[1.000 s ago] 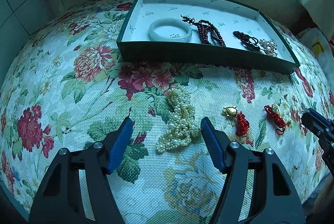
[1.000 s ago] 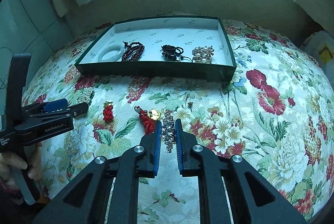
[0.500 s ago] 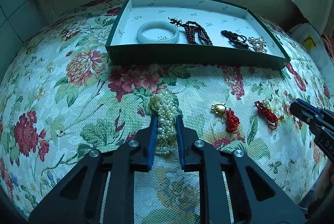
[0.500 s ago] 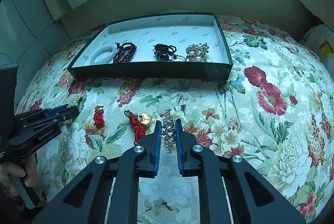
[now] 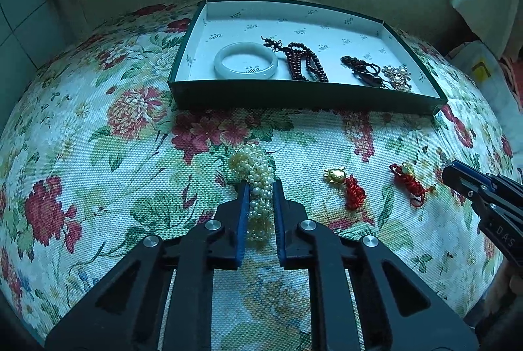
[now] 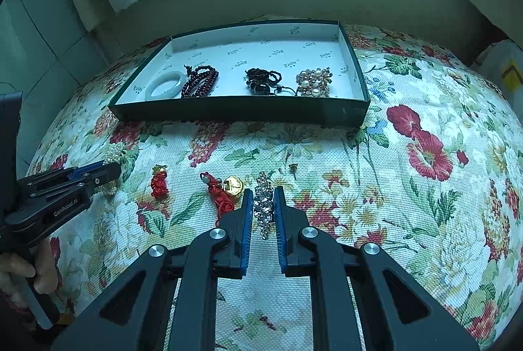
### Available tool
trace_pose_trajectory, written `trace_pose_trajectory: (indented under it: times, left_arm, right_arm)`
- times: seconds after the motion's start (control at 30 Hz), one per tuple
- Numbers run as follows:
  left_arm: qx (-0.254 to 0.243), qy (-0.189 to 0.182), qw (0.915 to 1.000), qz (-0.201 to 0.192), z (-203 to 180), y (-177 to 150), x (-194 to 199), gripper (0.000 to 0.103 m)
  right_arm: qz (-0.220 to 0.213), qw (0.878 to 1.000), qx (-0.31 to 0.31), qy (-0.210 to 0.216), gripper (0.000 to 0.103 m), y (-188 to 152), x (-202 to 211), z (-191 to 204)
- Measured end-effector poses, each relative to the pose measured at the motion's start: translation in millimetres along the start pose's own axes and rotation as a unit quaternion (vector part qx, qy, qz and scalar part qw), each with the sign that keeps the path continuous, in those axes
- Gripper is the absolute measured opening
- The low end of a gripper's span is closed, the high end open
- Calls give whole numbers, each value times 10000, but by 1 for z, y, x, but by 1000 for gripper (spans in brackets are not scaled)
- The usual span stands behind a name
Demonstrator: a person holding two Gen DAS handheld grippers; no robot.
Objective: Organize jewelry
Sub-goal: 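Close the left tool on the pearl strand while the right tool holds the silver brooch, then carry the pearl strand and silver brooch over the box with both tools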
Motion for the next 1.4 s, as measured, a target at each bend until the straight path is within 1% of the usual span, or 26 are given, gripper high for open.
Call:
trace_pose_trajectory:
  times: [0.17,0.27,0.47,0.6,0.77,0.9,1.17,1.23,1.4]
  left_arm:
    - [33,-69,9999,-147,-1,12,10,14]
    - [52,-153,9996,-227,-2,22,15,14]
    - [12,-176,9987,-483,-6,52,17,14]
    - [-32,-108,9979,-644,-7,74,12,14]
    - [-74,-53,9974,-717,-9,104,-4,14]
    - [-63,20,9972,-750,-10,125,-17,14]
    - [140,88,9969,-763,-2,162,-45,14]
    - [126,132,9969,-759,-4,168,-54,14]
    - [118,185,9981,-575,-8,178,-81,14]
  right_arm:
    - [-53,10000,21,44,13,9,-1,1]
    - [-134,9999,52,74,13,19,-1,1]
    - [-396,9990,166,101,13,54,-1,2]
    - [-544,9983,155,105,13,81,-7,-4]
    - [-648,9978,55,162,13,109,-24,-12]
    - [-650,9978,89,103,13,125,-41,-16]
    - [-699,9975,51,11,13,147,-64,-28]
    - [-678,9977,49,-24,13,151,-71,-31]
    - [-516,9986,7,-92,13,155,-91,-42]
Point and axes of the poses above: each gripper's, at about its wrist camera, not at the fingertips, and x roughly against the way its jaws point, z to its left, y to its top, the point moved 6 cm from there along -x, roughly the way its jaws point, and after that the axes turned 15 degrees about y, right-handed, at the moved point
